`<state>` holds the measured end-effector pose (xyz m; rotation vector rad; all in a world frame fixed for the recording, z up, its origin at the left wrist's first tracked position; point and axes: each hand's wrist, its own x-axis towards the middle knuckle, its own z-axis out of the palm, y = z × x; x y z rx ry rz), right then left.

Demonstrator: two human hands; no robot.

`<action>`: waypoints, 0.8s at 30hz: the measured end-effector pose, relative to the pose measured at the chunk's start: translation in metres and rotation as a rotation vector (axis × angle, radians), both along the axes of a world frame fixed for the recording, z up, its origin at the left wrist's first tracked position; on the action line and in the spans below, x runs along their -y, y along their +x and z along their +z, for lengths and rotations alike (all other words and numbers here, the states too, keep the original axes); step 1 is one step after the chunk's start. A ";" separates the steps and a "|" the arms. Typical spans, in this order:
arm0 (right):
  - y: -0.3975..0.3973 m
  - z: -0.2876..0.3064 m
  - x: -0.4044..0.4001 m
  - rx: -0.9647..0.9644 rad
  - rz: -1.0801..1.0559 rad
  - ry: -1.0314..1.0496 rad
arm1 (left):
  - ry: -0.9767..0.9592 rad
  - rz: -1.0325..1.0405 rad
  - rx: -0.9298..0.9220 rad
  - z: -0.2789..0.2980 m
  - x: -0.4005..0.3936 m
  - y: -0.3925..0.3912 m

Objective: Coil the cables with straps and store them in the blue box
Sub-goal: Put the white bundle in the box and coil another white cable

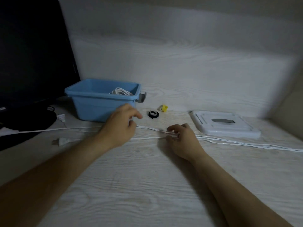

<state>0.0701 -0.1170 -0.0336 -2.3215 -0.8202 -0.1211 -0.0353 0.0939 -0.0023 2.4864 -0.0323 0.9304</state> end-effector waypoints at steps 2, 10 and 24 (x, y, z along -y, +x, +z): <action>0.003 0.002 0.003 0.014 -0.016 -0.055 | 0.080 0.055 -0.108 -0.028 -0.002 -0.006; 0.003 0.001 -0.004 0.036 -0.040 -0.145 | 0.126 0.057 -0.315 -0.038 -0.007 -0.014; 0.004 0.013 0.007 0.111 -0.182 0.199 | 0.010 0.364 -0.386 -0.004 -0.053 -0.035</action>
